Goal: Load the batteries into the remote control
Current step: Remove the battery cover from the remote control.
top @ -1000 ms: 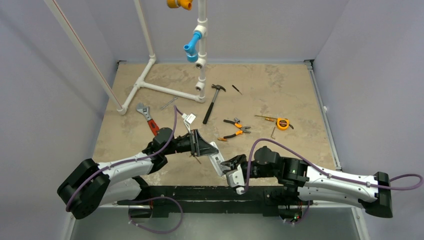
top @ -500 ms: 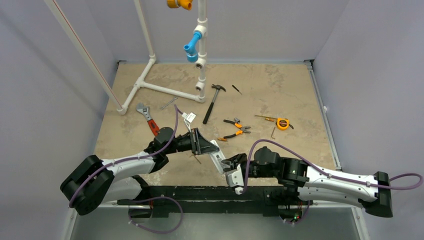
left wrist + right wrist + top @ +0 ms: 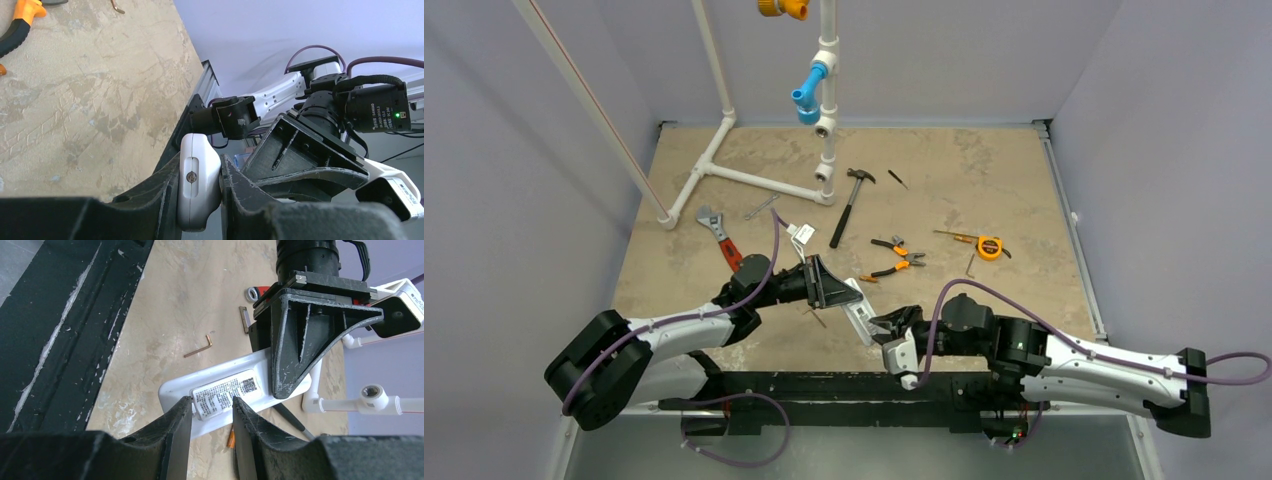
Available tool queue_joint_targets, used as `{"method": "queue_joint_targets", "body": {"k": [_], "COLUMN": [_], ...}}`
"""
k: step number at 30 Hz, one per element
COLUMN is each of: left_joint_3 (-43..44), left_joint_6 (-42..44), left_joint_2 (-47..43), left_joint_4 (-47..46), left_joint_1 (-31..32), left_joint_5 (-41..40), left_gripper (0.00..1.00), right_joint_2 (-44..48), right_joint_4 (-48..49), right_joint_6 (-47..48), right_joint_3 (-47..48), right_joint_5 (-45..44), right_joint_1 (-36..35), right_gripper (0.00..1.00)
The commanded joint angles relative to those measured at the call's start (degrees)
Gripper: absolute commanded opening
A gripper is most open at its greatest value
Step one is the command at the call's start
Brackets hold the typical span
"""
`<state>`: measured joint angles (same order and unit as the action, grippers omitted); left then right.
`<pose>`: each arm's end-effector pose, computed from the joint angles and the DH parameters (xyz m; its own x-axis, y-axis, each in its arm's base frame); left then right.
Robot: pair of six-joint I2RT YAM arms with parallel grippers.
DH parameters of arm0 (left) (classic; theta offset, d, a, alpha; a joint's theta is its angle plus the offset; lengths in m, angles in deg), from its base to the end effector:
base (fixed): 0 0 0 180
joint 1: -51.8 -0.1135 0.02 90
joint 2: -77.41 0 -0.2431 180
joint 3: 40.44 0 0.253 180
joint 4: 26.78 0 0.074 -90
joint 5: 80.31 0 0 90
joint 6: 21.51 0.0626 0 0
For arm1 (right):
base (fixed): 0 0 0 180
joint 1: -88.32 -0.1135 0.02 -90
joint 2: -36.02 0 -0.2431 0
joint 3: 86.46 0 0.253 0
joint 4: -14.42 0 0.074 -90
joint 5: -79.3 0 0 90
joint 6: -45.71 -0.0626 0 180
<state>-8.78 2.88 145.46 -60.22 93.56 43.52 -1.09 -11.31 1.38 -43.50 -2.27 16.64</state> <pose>0.1697 -0.1982 0.1824 -0.8975 -0.2129 -0.3863 0.3648 0.1342 -0.9214 0.0559 0.1981 0.2397 0.6280 -0.3544 -0.6928 -0.7629 -0.1051 -0.6379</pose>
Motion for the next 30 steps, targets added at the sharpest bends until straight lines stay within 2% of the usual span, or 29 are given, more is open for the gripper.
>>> {"method": "queue_joint_targets", "body": {"k": [1,22,30], "left_joint_3": [0.26,0.95,0.66], "left_joint_6": [-0.53,-2.25,-5.65], "left_joint_2": [0.27,1.03,3.89], "left_joint_4": [-2.02,-3.48,-9.24], "left_joint_1": [0.95,1.05,1.06], "left_joint_5": [3.18,3.71,4.29], "left_gripper": [0.00,0.00,0.00], "right_joint_2": [1.20,4.05,3.01], "right_joint_4": [4.84,-0.81,-0.25], "right_joint_6": [1.00,-1.72,-2.41], "right_joint_3": [0.91,-0.43,-0.77], "right_joint_5": [-4.21,-5.88,-5.91], "right_joint_1": [0.25,0.31,0.31], "right_gripper": [0.32,0.36,0.38]}}
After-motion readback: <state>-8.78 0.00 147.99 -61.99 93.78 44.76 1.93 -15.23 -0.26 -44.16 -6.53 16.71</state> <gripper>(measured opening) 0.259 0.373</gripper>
